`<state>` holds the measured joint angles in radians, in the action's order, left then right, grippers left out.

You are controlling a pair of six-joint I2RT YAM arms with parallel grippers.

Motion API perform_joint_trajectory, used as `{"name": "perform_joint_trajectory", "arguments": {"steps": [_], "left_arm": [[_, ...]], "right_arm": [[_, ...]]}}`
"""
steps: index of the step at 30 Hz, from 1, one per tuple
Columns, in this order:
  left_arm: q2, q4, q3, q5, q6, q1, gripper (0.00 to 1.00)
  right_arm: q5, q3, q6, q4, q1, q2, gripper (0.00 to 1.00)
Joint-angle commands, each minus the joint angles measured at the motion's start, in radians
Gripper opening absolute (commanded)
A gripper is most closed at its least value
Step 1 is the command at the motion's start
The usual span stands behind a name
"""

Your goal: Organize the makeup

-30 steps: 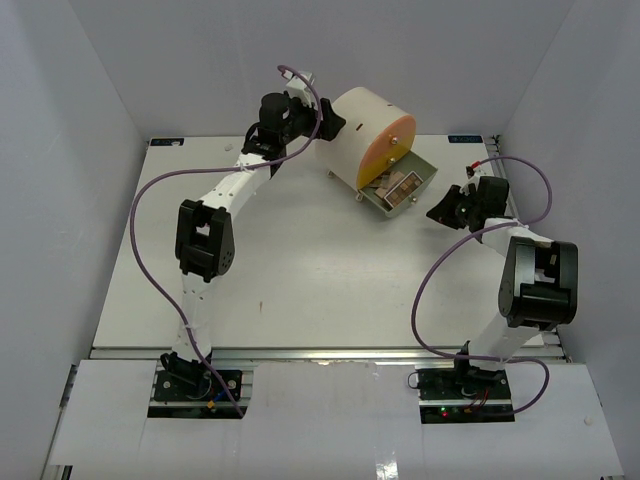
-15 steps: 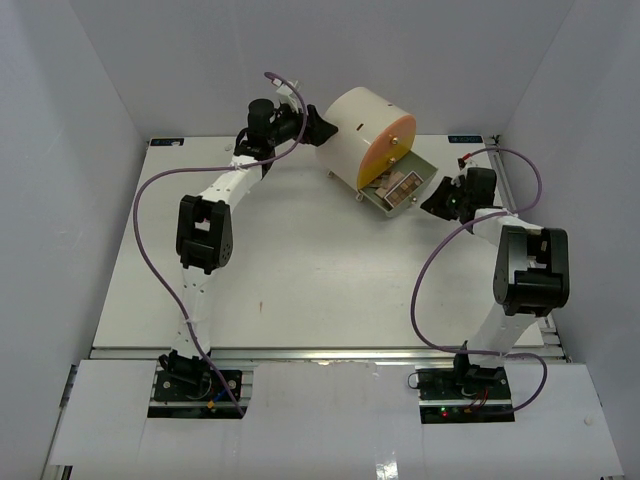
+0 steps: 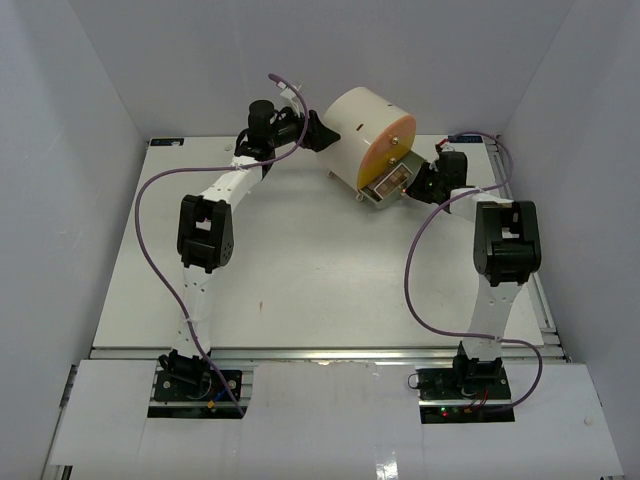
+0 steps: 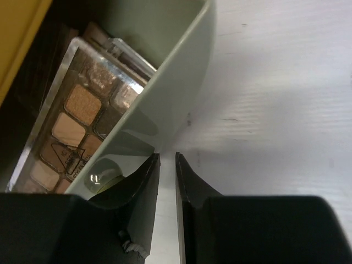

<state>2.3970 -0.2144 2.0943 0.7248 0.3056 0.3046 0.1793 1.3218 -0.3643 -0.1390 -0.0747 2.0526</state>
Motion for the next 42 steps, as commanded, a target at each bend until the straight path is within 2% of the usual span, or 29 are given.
{"name": "perform_joint_trajectory", "arguments": {"steps": [1,10,16,19,24,27,30,35,38,42], "left_arm": [[-0.01,0.021,-0.004,0.076,-0.01,0.013,0.98],[-0.014,0.003,-0.035,0.081,0.009,0.013,0.98],[-0.023,0.008,-0.044,0.069,0.02,0.013,0.98],[-0.032,0.017,-0.047,0.044,0.023,0.014,0.98],[-0.086,0.044,-0.069,-0.087,0.024,0.007,0.98],[-0.16,0.008,-0.106,-0.158,0.054,-0.008,0.98],[-0.237,-0.019,-0.14,-0.235,0.1,-0.029,0.98],[-0.411,-0.059,-0.227,-0.317,0.128,-0.058,0.98],[-0.592,-0.048,-0.334,-0.305,0.106,-0.066,0.98],[-0.802,-0.016,-0.583,-0.252,0.055,-0.067,0.98]], "right_arm": [[0.085,0.084,-0.023,-0.107,-0.042,0.036,0.25],[0.189,0.199,-0.105,-0.192,-0.05,0.131,0.34],[0.279,0.197,-0.165,-0.288,-0.047,0.161,0.41],[0.266,0.178,-0.17,-0.287,-0.046,0.142,0.41],[0.157,0.046,-0.013,-0.224,-0.036,-0.025,0.42],[0.15,-0.041,0.073,-0.185,-0.02,-0.135,0.47],[0.171,-0.144,0.183,-0.11,0.005,-0.291,0.57],[0.206,-0.285,0.328,-0.02,0.031,-0.544,0.91],[0.244,-0.356,0.406,0.053,0.05,-0.728,0.9],[0.262,-0.419,0.48,0.181,0.059,-0.892,0.9]]}}
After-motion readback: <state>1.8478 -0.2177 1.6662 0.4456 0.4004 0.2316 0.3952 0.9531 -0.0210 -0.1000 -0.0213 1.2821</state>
